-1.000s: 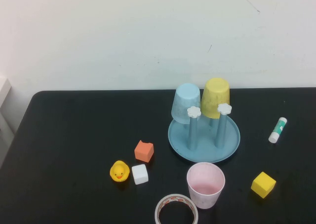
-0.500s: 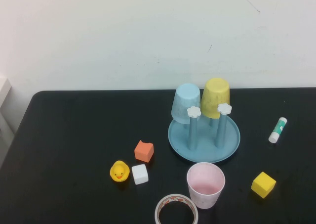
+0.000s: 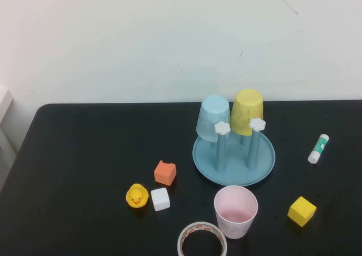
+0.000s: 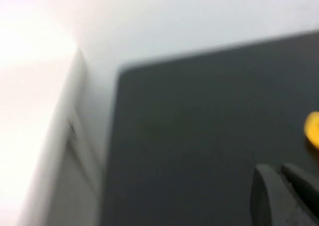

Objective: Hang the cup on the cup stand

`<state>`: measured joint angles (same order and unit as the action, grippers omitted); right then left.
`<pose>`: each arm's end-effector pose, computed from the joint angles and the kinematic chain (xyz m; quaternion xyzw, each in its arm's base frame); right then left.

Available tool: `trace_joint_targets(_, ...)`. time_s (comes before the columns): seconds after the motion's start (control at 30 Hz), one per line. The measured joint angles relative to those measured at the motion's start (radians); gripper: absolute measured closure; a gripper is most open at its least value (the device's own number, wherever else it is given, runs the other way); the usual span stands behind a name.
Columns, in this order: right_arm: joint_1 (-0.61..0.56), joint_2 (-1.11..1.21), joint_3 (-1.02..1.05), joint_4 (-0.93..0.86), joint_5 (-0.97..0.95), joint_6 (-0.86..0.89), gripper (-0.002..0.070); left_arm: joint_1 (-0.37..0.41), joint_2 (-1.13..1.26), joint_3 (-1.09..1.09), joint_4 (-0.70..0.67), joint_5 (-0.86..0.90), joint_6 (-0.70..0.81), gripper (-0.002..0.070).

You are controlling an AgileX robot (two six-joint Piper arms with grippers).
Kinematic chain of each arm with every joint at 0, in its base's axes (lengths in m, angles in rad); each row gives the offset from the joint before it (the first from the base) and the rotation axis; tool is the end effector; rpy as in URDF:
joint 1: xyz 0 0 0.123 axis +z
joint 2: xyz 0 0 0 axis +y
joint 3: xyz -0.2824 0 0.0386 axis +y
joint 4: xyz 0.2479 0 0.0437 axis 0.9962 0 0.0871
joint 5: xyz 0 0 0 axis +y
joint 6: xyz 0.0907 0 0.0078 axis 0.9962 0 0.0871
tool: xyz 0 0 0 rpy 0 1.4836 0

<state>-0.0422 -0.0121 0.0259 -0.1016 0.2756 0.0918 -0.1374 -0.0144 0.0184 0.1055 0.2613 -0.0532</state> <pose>0.0546 -0.0048 0.1802 0.0227 0.7741 -0.0259 0.6321 0.0545 -0.0050 0.1841 0.0626 0.7642 -0.0180 0.6417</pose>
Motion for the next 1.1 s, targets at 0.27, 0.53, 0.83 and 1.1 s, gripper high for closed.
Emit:
trace_joint_targets(0.27,0.000,0.000,0.002,-0.002,-0.562,0.000,0.0678,0.000,0.000,0.000,0.182,-0.454,0.021,0.0676)
trace_joint_targets(0.53,0.000,0.000,0.002,-0.005,-0.969,0.038,0.0678,0.000,0.000,0.000,0.190,-0.887,0.020,0.0676)
trace_joint_targets(0.83,0.000,-0.002,0.002,0.057,-0.975,0.074,0.0678,0.000,0.000,0.000,0.203,-0.942,0.011,0.0676)
trace_joint_targets(1.1,0.000,0.001,-0.224,0.080,-0.580,-0.097,0.0678,0.000,0.002,-0.291,0.203,-0.414,-0.006,0.0676)
